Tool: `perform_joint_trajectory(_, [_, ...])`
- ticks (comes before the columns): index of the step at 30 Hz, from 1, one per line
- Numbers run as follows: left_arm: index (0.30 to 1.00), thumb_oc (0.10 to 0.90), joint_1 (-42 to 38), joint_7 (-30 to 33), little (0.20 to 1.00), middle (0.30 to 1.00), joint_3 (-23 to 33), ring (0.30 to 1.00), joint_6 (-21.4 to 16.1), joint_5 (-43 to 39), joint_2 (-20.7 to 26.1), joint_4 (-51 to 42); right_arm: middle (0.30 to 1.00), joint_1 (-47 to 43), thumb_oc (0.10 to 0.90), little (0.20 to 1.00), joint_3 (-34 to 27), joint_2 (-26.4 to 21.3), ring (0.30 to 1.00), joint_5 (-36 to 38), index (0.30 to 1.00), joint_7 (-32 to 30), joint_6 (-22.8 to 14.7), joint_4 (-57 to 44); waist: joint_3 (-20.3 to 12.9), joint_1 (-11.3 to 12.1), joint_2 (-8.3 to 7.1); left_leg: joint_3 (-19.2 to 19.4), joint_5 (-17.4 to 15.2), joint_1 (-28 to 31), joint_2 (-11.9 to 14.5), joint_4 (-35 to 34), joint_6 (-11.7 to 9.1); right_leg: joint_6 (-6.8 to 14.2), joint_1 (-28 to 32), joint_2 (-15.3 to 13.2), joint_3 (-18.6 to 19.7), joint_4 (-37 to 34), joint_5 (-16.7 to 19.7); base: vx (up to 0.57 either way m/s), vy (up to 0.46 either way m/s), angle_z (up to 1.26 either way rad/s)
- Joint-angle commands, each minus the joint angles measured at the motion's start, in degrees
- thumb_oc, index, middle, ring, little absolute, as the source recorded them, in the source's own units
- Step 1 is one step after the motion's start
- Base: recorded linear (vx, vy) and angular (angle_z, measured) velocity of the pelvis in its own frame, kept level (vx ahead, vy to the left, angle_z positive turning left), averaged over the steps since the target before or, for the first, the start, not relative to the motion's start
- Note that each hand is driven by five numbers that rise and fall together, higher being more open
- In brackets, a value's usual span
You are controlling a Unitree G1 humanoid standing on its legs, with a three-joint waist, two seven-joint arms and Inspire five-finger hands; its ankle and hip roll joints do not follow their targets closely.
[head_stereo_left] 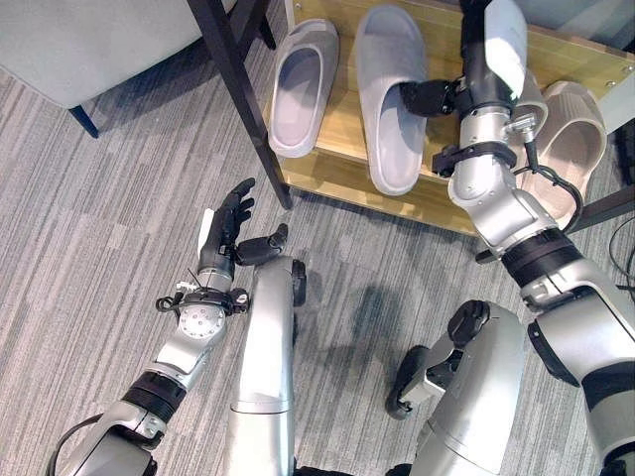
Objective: Arrange the slippers neatly on the shoe rack.
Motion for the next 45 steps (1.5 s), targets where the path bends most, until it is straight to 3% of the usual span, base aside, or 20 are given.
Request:
perform_joint_trajectory(1, [0.9,0.8,5.5,-0.5,0.9,0.9,-9.5,0.9,0.9,2.5,-2.7,-0.5,0.9,-13.9,0.8,0.9,1.2,-0.5,0.9,0.6,0.9,-3.1,-2.8,0.3,-2.2,3.0,0.36,3.2,-4.0,-2.9,2.6,0.2,-0.1,-6.4,-1.7,-0.1,-2.4,-0.1,2.3,0.0,0.0,0.0])
perform_joint_trajectory(13, [0.9,0.8,6.0,-1.5,0.9,0.9,-9.0,0.9,1.3,1.9,-1.9,-0.9,0.9,-17.7,0.8,0.9,9.4,-3.6,0.9,2.6,0.9,2.3,-2.7,6.0,-2.2,3.1,-0.85,3.5,-4.3,-2.9,2.9,-0.7,-0.6,-6.9,-1.7,-0.8,-1.6,0.1,1.3,0.0,0.0,0.0])
perform_joint_trajectory(20, [0.9,0.8,7.8,-2.0,0.9,0.9,-8.1,0.9,2.4,3.1,-1.1,-1.8,0.9,-15.1,0.8,0.9,10.1,-5.9,0.9,3.2,0.9,4.3,-4.1,-0.2,-2.2,2.3,-0.38,3.1,-4.5,-2.9,3.3,-0.3,-0.7,-7.0,-1.7,-0.7,-1.9,-0.2,0.8,0.0,0.0,0.0])
perform_joint_trajectory(33, [0.9,0.8,11.1,-3.0,0.9,0.9,-4.1,0.9,3.4,4.6,-0.9,-2.8,0.9,-4.6,0.8,0.9,0.1,-15.1,0.9,1.5,0.9,6.1,-5.9,-22.9,-2.2,0.3,-0.64,3.2,-4.3,-2.9,3.4,0.1,-0.6,-7.3,-1.7,-0.1,-1.6,0.5,0.1,0.0,-0.002,0.0])
perform_joint_trajectory(34, [0.9,0.8,11.5,-3.1,0.9,0.9,-3.1,0.9,3.6,4.8,-1.1,-3.1,0.9,-0.9,0.8,0.9,-3.1,-16.2,0.9,2.5,0.9,6.4,-6.7,-26.1,-2.2,-0.3,-0.6,3.2,-4.3,-2.9,3.3,0.2,-0.6,-7.4,-1.7,-0.1,-1.5,0.5,-0.1,0.0,0.0,0.0])
perform_joint_trajectory(45, [0.9,0.8,12.8,-3.4,0.9,0.9,-0.6,0.9,4.3,6.0,-1.5,-4.4,0.9,18.1,0.8,0.9,-16.1,-16.0,0.9,8.1,0.9,8.8,-9.3,-37.5,-2.2,-1.5,-1.03,3.7,-4.2,-2.9,3.3,0.2,-0.5,-7.8,-1.7,0.0,-1.6,1.2,-0.7,0.0,0.0,0.0])
